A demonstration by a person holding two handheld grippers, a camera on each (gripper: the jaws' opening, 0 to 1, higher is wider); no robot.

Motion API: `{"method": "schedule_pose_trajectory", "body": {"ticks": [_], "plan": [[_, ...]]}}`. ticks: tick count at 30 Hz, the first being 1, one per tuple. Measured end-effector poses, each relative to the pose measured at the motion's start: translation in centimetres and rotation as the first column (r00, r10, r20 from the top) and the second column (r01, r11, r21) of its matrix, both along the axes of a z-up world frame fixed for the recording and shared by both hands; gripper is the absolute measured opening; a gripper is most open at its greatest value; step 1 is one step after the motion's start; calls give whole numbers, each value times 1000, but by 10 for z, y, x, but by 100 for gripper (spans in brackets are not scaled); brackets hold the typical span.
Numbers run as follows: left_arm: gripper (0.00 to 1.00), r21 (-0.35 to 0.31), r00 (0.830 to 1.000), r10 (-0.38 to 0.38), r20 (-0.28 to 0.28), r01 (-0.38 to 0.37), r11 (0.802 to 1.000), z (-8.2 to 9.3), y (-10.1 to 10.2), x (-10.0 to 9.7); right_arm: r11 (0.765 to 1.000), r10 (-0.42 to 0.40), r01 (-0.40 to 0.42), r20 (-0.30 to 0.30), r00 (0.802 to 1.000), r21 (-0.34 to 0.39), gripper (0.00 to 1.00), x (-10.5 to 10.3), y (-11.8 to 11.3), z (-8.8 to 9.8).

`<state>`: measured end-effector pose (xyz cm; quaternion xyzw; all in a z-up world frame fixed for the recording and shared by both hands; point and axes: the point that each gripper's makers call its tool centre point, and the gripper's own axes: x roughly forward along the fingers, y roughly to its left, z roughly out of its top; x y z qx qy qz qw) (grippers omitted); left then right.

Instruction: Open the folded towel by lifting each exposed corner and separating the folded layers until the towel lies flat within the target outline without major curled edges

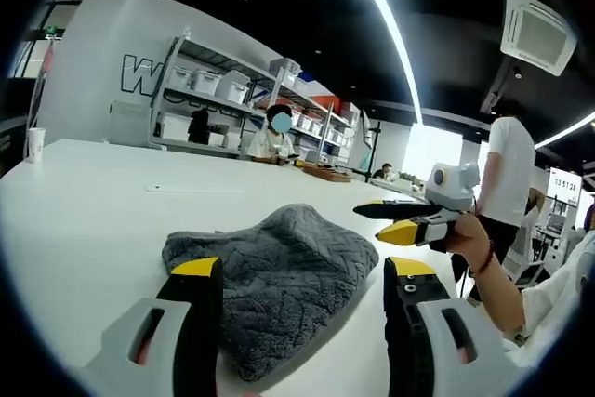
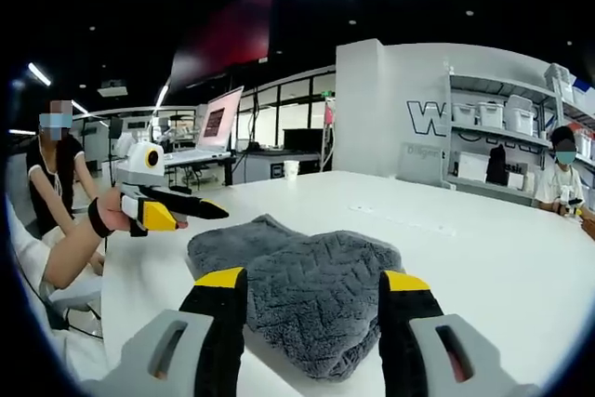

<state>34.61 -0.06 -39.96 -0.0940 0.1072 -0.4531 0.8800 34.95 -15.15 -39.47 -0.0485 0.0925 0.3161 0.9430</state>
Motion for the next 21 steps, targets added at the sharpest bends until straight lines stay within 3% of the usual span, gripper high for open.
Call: {"method": "schedule_pose_trajectory", "body": {"ticks": [21], "plan": [[70, 17, 1000, 12, 22, -13, 1000, -3, -1, 6, 999, -29, 29, 5, 1000, 24, 51, 12, -2, 6]]}}
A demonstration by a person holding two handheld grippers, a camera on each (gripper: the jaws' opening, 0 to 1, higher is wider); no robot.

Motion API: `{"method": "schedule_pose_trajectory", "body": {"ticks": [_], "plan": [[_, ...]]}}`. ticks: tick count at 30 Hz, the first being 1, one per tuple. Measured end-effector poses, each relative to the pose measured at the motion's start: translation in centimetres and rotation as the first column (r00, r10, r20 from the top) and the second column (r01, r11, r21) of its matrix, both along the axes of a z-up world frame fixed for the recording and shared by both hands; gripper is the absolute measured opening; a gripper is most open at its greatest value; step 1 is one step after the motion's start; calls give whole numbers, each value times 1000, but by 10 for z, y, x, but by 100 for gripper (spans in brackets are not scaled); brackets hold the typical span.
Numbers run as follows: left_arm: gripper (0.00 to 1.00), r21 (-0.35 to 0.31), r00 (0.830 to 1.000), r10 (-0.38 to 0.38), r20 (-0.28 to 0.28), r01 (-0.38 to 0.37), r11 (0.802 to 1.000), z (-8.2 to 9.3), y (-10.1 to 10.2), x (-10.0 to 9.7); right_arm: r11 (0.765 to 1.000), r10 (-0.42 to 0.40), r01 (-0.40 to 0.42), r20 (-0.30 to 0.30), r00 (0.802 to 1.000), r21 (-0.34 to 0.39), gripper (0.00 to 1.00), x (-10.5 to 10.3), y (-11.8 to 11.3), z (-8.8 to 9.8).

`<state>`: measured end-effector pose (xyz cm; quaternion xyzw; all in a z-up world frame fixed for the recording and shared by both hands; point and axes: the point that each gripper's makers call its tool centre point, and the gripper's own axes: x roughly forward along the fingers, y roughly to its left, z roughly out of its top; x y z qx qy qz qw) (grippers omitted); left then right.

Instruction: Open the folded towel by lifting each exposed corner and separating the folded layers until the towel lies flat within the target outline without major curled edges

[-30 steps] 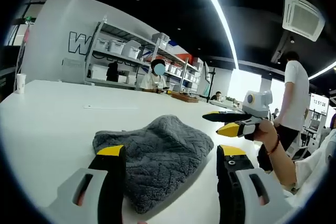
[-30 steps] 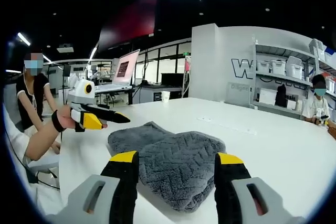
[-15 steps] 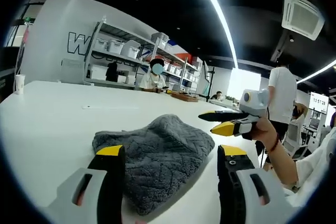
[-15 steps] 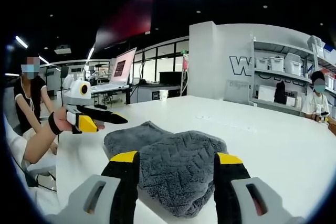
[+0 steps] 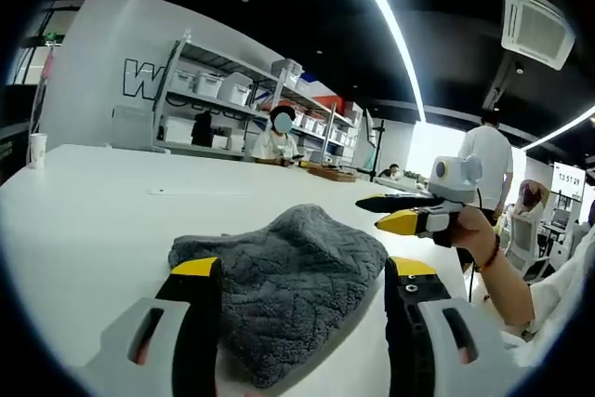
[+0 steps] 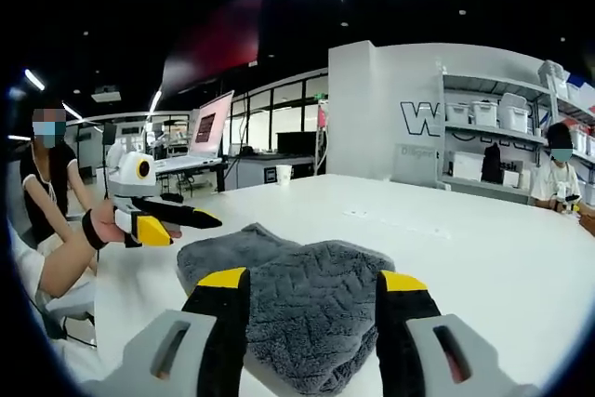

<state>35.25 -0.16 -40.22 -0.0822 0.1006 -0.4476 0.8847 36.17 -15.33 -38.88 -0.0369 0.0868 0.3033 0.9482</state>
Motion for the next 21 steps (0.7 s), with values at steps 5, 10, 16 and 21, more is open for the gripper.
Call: {"method": "schedule_pose_trajectory", "body": {"ticks": [5, 10, 16, 21], "plan": [[70, 10, 1000, 1, 3, -1, 1000, -1, -1, -1, 1000, 3, -3, -12, 1000, -8, 51, -1, 2, -6], [70, 7, 1000, 0, 0, 0, 1000, -3, 0, -2, 1000, 0, 0, -8, 1000, -8, 51, -1, 1, -6], [70, 5, 1000, 6, 0, -6, 1000, -3, 1, 0, 1000, -3, 3, -4, 1000, 3, 51, 0, 1, -3], [70, 3, 1000, 6, 3, -6, 1000, -1, 2, 0, 1000, 1, -1, 0, 1000, -4, 51, 1, 3, -2]]}}
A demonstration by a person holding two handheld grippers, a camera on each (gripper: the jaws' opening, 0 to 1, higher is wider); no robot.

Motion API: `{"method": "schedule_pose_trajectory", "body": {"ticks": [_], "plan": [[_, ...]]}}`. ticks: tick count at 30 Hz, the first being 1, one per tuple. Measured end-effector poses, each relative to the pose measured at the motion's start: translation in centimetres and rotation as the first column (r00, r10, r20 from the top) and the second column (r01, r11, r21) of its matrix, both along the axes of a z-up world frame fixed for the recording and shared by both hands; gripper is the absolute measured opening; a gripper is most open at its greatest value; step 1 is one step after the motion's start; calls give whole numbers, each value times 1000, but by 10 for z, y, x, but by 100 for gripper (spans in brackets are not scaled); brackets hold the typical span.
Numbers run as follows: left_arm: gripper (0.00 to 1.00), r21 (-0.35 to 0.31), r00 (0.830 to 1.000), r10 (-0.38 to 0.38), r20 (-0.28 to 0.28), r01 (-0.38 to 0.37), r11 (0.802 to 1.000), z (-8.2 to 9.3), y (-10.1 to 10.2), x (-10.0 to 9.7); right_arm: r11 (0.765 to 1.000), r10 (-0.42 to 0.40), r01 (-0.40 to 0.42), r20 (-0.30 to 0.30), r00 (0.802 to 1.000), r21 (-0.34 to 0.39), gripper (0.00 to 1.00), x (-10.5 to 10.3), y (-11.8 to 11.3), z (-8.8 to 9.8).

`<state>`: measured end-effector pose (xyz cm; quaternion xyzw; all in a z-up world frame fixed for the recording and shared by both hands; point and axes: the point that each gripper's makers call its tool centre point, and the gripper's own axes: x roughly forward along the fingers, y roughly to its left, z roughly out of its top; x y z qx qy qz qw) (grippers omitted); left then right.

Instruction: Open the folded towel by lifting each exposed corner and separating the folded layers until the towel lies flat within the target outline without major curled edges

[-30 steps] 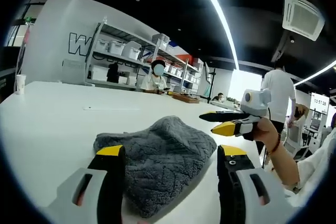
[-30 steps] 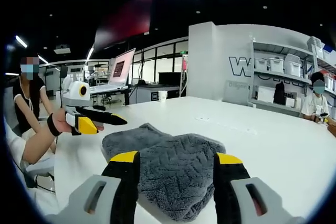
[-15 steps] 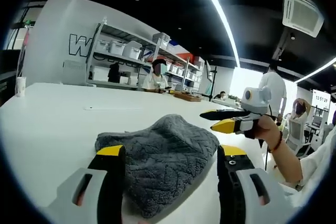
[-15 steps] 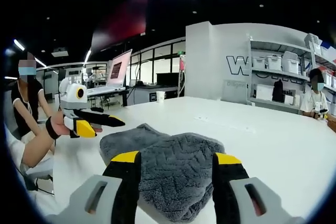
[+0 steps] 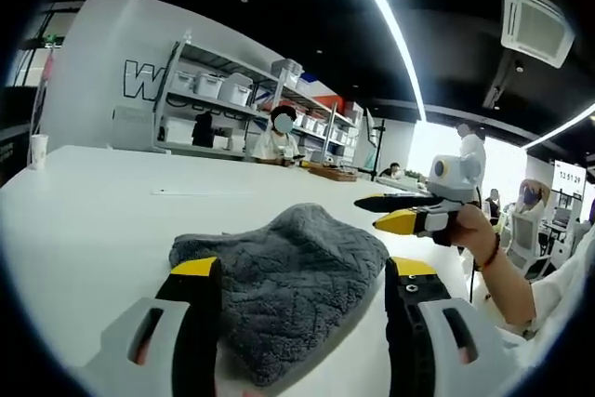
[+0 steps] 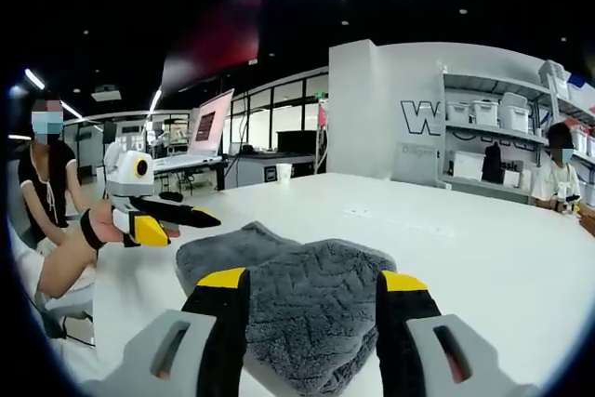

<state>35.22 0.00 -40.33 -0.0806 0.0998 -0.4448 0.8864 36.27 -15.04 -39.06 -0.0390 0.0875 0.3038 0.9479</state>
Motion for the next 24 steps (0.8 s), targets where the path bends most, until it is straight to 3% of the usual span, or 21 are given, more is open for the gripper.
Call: {"method": "schedule_pose_trajectory", "body": {"ticks": [24], "plan": [[71, -2, 1000, 20, -5, -20, 1000, -3, 6, 7, 1000, 0, 0, -11, 1000, -11, 52, 5, 1, -4]]}}
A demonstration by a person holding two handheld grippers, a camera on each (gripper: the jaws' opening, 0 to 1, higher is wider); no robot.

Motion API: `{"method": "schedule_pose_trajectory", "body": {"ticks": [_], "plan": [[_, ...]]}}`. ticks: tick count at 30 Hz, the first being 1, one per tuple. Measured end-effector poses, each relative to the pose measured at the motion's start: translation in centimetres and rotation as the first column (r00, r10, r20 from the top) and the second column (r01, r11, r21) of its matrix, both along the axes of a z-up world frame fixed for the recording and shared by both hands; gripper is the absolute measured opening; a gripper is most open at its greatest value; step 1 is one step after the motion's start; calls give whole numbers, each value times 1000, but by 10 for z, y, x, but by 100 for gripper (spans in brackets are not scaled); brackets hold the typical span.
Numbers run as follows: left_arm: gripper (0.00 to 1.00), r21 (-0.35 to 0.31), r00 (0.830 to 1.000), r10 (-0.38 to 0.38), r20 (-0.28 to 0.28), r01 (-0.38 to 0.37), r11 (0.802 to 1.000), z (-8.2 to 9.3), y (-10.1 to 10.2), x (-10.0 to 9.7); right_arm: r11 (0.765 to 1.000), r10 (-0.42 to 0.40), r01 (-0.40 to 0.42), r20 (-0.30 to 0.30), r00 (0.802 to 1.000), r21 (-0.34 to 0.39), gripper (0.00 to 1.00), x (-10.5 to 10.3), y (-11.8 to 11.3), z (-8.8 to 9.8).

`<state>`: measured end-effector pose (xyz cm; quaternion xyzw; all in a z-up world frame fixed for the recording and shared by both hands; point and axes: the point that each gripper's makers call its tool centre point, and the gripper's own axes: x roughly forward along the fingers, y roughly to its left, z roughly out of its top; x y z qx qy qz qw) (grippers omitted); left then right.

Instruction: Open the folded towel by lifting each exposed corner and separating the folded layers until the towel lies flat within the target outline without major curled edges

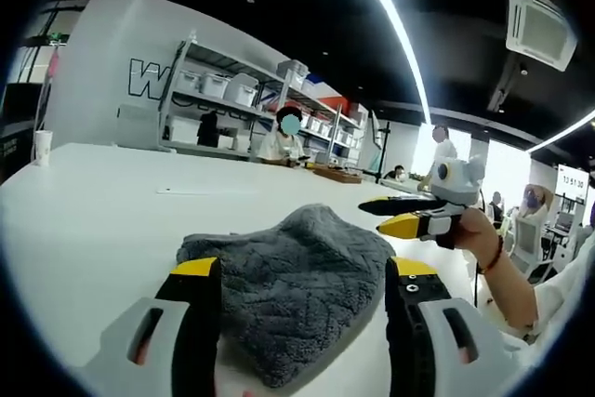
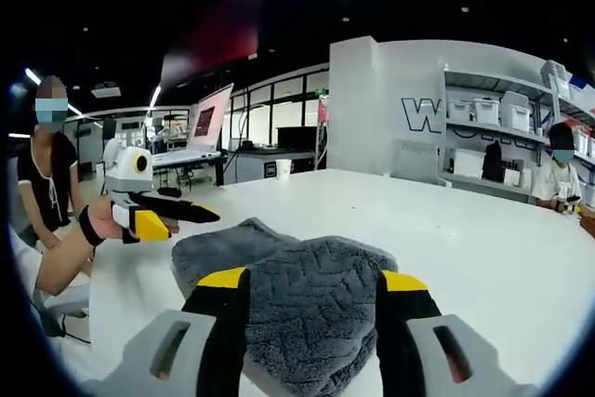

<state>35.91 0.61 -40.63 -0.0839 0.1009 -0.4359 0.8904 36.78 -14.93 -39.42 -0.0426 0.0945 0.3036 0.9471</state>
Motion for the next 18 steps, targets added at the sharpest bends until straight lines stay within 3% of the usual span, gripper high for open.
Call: {"method": "schedule_pose_trajectory", "body": {"ticks": [7, 12, 18], "plan": [[71, -5, 1000, 5, -5, -5, 1000, 2, -4, 6, 1000, -13, 12, -7, 1000, -16, 52, 5, -5, -4], [71, 45, 1000, 10, 0, -10, 999, 0, -4, 10, 1000, -13, 13, -10, 1000, -20, 52, 7, -6, -7], [71, 33, 1000, 15, -12, -15, 999, -2, -3, 13, 1000, -19, 19, -19, 1000, -22, 50, 11, -8, -10]]}}
